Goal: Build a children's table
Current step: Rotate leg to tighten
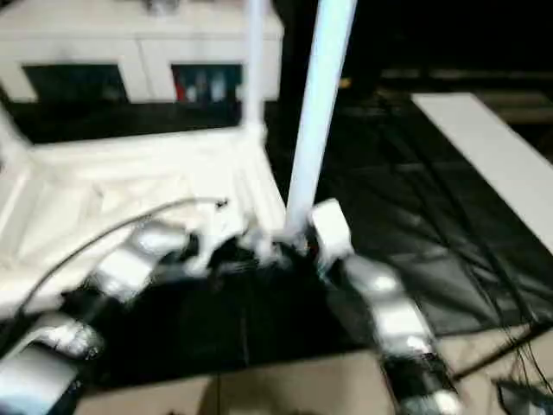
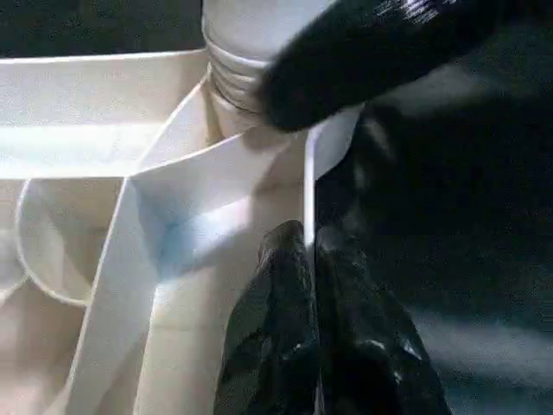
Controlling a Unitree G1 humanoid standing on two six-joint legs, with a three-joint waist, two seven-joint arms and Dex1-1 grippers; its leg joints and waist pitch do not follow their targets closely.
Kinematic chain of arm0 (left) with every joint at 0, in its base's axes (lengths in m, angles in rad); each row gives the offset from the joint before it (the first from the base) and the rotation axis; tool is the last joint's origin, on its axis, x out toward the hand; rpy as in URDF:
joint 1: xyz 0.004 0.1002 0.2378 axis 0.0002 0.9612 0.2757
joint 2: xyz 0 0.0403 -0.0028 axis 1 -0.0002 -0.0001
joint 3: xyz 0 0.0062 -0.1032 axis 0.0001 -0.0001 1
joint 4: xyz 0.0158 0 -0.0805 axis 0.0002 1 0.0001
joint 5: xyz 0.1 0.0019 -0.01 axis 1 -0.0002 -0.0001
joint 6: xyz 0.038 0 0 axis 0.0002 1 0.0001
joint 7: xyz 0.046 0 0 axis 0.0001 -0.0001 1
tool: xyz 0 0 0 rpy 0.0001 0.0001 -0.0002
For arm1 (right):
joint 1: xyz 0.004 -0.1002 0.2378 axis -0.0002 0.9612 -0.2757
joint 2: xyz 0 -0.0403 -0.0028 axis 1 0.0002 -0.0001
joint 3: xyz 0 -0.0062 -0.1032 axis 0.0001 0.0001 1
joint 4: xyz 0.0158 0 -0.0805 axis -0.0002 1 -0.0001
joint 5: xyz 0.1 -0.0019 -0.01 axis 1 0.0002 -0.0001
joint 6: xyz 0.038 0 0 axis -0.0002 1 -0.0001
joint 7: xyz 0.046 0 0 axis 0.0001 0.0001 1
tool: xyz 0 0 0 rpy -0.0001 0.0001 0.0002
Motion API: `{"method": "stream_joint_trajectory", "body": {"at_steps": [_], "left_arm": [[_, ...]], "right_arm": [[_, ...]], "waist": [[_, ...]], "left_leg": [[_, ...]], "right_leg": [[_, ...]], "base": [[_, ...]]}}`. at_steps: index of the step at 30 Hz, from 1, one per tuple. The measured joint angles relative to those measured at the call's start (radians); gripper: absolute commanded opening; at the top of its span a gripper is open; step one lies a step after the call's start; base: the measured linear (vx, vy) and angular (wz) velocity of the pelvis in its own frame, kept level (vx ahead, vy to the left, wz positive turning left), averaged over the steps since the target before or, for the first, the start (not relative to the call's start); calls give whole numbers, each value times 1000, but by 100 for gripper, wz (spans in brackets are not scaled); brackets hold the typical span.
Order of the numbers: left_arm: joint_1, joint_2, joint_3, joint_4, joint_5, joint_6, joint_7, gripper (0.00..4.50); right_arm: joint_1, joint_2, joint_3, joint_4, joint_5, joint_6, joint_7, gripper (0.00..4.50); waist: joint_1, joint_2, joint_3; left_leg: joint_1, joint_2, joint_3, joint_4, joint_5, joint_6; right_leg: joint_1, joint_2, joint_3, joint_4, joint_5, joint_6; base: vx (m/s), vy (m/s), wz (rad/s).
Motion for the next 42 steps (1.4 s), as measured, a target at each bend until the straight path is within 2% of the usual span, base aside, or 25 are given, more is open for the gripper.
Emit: {"method": "stream_joint_trajectory", "body": {"at_steps": [3, 7, 12, 13, 14, 16, 18, 20, 23, 24, 28, 30, 35, 38, 42], "left_arm": [[-56, -78, 20, 99, 12, 18, 141, 0], [-112, -158, 34, 202, 17, 12, 280, 0], [-146, -188, 34, 266, 35, -24, 327, 0], [-149, -189, 34, 275, 38, -35, 327, 0], [-149, -190, 33, 282, 43, -53, 327, 0], [-149, -187, 29, 293, 56, -82, 331, 0], [-148, -159, 30, 299, 59, -101, 349, 0], [-146, -146, 31, 299, 58, -114, 348, 0], [-137, -129, 29, 291, 59, -137, 311, 0], [-134, -120, 28, 286, 59, -144, 295, 0], [-92, -63, 22, 227, 61, -188, 196, 0], [-75, -41, 14, 199, 52, -201, 147, 0], [10, 64, -43, 38, -3, -232, -124, 0], [52, 103, -58, -46, -34, -222, -237, 0], [67, 120, -76, -90, -41, -200, -280, 0]], "right_arm": [[-69, 108, -55, 105, -21, -21, -208, 272], [-149, 198, -124, 221, -27, -67, -411, 271], [-178, 238, -168, 277, -37, -125, -474, 271], [-176, 238, -173, 279, -37, -131, -463, 271], [-171, 237, -174, 279, -40, -141, -455, 327], [-152, 237, -169, 261, -45, -158, -438, 341], [-99, 242, -126, 194, -45, -162, -405, 347], [-54, 230, -102, 144, -45, -157, -383, 380], [-10, 182, -95, 35, -44, -146, -338, 388], [4, 159, -99, -8, -37, -133, -312, 412], [113, 17, -85, -183, 4, -56, -138, 440], [150, -46, -67, -231, 30, -17, -51, 440], [225, -244, -12, -371, 106, 52, 220, 440], [231, -283, 5, -400, 132, 90, 323, 440], [205, -286, 46, -379, 136, 102, 368, 440]], "waist": [[-6, 0, 0], [-3, 0, 0], [6, 1, -1], [7, 1, -1], [8, 1, -1], [9, 1, -1], [-2, 1, 0], [-3, 2, 1], [2, 2, 1], [2, 2, 1], [7, 4, 0], [8, 5, 1], [22, 12, 1], [31, 12, 1], [32, 11, 1]], "left_leg": [[0, 0, 0, 1, 0, 0], [-1, 0, -1, -1, 0, 0], [-2, 0, -1, -2, 1, 3], [-2, 0, -1, -2, 1, 3], [-2, -1, 0, -2, 1, 3], [-2, -1, 0, -2, 2, 4], [-1, 0, 0, -3, 2, 3], [-1, 0, -1, -4, 2, 3], [-2, 0, -1, -5, 2, 3], [-2, 0, -1, -5, 2, 3], [-1, 0, -2, -6, 2, 3], [-2, 1, -2, -6, 2, 3], [-1, 1, -2, -6, 2, 3], [-1, 1, -1, -6, 2, 3], [-1, 1, 0, -5, 2, 3]], "right_leg": [[0, 0, 0, 0, 0, 0], [-1, 0, 0, 1, 2, -1], [-1, 0, 0, 0, 1, -1], [-1, 0, 0, -1, 1, -1], [-1, -1, 0, -1, 1, -1], [-1, -1, 0, 0, 1, -1], [-1, 0, -1, 1, 2, -1], [-2, 0, -2, 1, 2, 0], [-2, 0, -2, 1, 2, 0], [-2, 0, -2, 0, 2, 0], [-2, 0, -2, 0, 1, 1], [-2, 0, -2, -1, 1, 1], [-2, 0, -2, 0, 1, 1], [-1, 0, -3, 0, 1, 1], [0, -2, -3, 0, 1, 1]], "base": [[0, 0, 0], [0, 0, 0], [0, 0, 0], [0, 0, 0], [0, 0, 0], [0, 0, 0], [0, 0, 0], [0, 0, 0], [0, 0, 0], [0, 0, 0], [0, 0, 0], [0, 0, 0], [0, 0, 0], [0, 0, 0], [0, 0, 0]]}}
